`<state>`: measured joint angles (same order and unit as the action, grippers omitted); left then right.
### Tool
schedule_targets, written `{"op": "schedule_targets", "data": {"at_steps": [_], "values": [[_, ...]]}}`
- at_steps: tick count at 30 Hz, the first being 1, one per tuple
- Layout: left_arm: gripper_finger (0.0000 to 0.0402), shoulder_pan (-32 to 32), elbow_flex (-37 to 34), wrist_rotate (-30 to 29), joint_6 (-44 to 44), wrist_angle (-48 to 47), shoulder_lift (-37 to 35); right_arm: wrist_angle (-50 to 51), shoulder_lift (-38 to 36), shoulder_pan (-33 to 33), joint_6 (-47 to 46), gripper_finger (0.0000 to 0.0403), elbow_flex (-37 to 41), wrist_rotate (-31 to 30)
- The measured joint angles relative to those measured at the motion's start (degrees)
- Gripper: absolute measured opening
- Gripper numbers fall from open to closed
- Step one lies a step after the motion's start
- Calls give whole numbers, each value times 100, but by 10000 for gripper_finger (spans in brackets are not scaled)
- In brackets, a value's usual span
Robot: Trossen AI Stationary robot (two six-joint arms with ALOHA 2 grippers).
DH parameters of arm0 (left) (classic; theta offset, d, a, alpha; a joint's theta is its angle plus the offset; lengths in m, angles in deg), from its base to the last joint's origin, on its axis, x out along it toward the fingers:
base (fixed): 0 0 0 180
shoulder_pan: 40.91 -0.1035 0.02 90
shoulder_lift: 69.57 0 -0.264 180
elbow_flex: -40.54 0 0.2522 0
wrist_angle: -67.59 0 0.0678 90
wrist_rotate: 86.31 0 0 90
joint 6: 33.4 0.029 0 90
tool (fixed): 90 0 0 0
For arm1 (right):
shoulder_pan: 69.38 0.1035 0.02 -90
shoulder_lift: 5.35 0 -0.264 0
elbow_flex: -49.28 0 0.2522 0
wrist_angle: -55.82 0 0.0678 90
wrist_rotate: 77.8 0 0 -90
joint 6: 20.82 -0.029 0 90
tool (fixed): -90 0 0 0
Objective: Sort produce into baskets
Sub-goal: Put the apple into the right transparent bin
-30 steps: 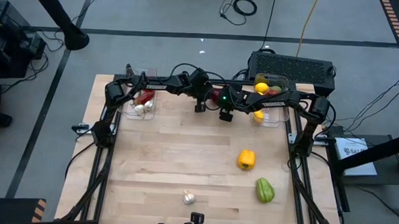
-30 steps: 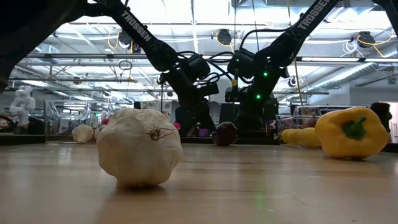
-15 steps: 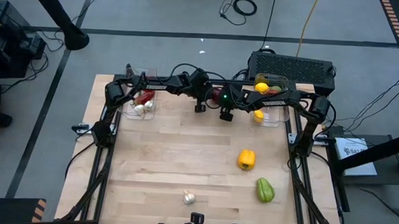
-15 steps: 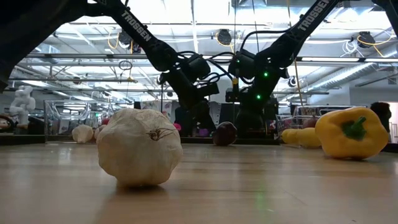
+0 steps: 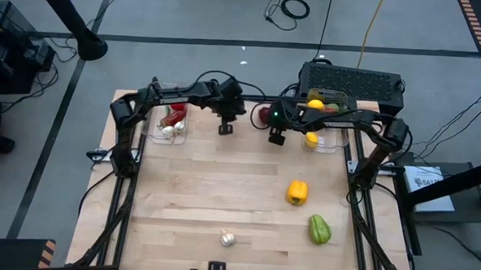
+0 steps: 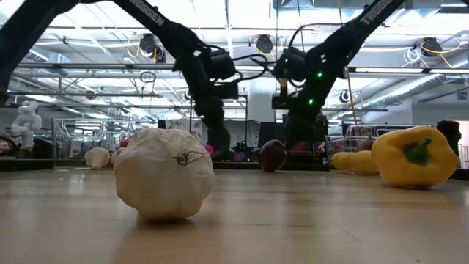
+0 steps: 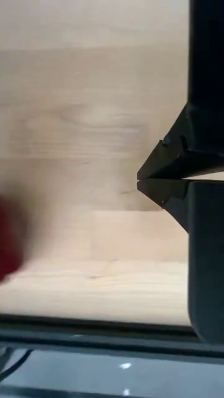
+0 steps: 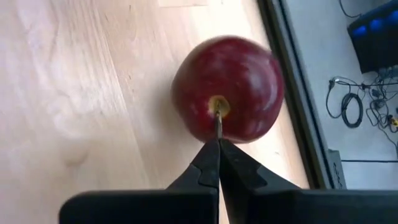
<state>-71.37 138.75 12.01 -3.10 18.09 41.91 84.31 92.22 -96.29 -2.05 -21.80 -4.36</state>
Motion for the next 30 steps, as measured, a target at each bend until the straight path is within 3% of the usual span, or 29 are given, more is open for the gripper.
{"op": "schedule_targets", "data": {"at_steps": [8,18,25,30], "values": [[2,-148,-120,-45,-112,-693,-90,1020,-794,117,-324,0,0,15],[2,-92,-120,-46,-136,-704,-90,2000,-1491,153,-660,0,4,48],[2,-90,-120,-44,-136,-656,-90,2013,-1501,153,-976,1,13,353],[2,-90,-120,70,-137,-610,-90,1622,-1501,129,-625,27,13,395]]}}
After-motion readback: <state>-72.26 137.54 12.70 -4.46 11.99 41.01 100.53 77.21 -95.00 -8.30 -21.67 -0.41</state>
